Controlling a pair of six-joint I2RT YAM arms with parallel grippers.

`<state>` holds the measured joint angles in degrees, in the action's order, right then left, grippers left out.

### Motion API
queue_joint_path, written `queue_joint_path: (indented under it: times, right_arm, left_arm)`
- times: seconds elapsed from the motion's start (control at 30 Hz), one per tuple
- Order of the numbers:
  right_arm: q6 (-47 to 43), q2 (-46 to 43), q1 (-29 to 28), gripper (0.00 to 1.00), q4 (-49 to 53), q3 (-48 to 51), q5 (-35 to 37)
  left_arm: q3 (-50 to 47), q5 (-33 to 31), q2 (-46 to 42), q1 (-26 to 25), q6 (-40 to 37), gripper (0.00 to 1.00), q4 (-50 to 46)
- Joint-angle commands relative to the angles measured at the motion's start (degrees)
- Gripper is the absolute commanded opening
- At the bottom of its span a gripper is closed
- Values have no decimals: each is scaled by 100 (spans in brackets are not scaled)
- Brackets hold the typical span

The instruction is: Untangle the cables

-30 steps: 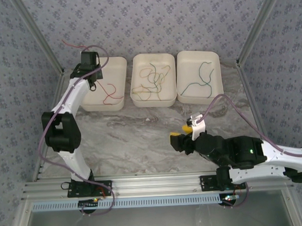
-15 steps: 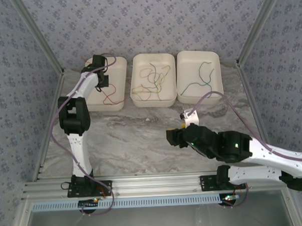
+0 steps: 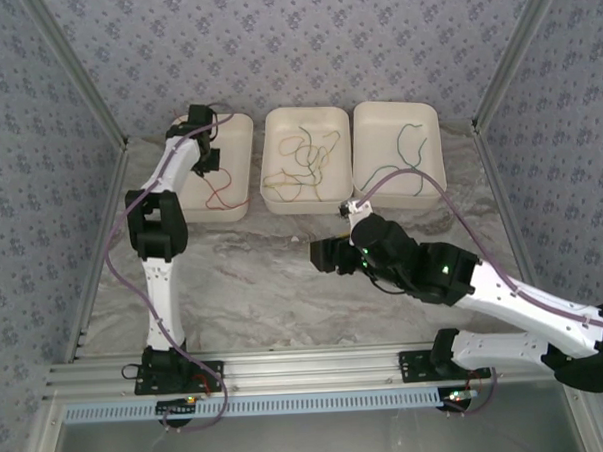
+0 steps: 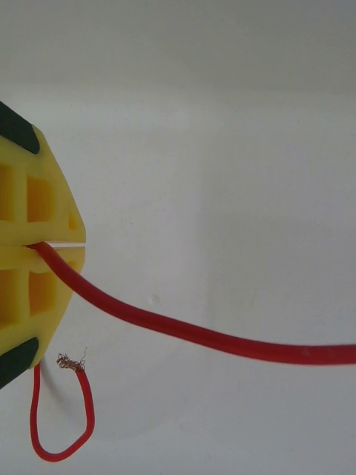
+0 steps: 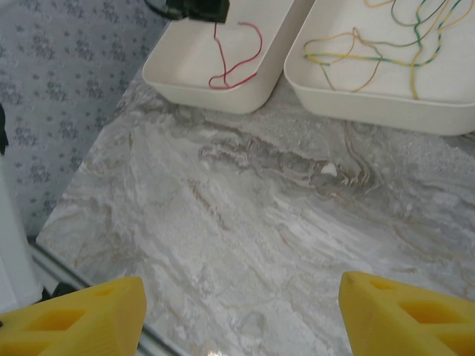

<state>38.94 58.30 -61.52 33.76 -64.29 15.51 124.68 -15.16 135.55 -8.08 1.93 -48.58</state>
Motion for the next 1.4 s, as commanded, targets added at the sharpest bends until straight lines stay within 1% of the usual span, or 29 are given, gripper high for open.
queue_joint_path:
  times: [0.0,0.07,0.13,0.2,0.3,0.37,0.4,0.5,0.6,0.67,0.73,0.83,0.87,0.9,1.03,1.13,1.23,1.27,1.3,1.33,1.37]
  right_arm:
    - [-239,45,337,73,-708,-207,-217]
    - [-238,141,617,73,-843,-304,-393]
    - [-241,278,763,73,-823,-356,-511]
    - [-243,313,786,73,-886,-531,-571]
    - [-239,294,777,73,-916,-458,-599]
    - [-242,270,786,72,-944,-453,-601]
    - [-238,263,784,73,-943,-310,-602]
    - [-238,254,786,72,-885,-263,-610]
    - [-242,229,802,73,-795,-286,-521]
    - [-242,209,907,72,-775,-304,-546]
    - [-408,208,1021,73,-737,-354,-591]
    - [-485,208,1218,73,-696,-352,-699]
    - [-507,195,1284,73,-679,-554,-745]
    - [-538,183,1321,73,-642,-582,-759]
    - [-600,88,1427,73,-567,-565,-733]
    - [-615,-23,1481,72,-520,-459,-694]
    - [-642,-170,1563,73,-410,-453,-644]
    - [-667,-238,1636,73,-362,-242,-645]
    - [-706,-321,1736,73,-318,-201,-639]
    - [-758,-403,1836,73,-286,-166,-645]
    - [-830,-515,1992,73,-273,-115,-701]
  left_arm:
    - [145,361,147,37,-106,0,-365]
    - [138,340,182,-13,-212,0,-432]
    - [92,416,182,4,-240,0,-457]
    - [100,463,203,29,-243,0,-507]
    - [129,591,264,52,-274,0,-579]
    - [191,526,317,51,-250,0,-647]
    - [220,484,323,50,-217,3,-669]
    - [258,429,250,31,-116,23,-699]
    - [275,421,84,-28,-129,37,-697]
    - [341,461,2,-36,-108,42,-754]
    - [486,320,-34,-36,0,42,-898]
    - [477,-94,-236,-28,190,43,-941]
    - [453,-254,-331,-27,291,46,-951]
    - [437,-328,-448,-15,408,46,-964]
    - [197,-103,-968,-4,684,47,-906]
    - [37,-116,-1332,-2,950,47,-999]
    - [-234,95,-1813,15,1211,48,-1060]
    - [-409,162,-2063,20,1320,48,-1021]
    - [-679,289,-2378,25,1436,52,-910]
    - [-947,420,-2656,25,1529,61,-769]
    - [-1330,535,-3052,25,1649,74,-589]
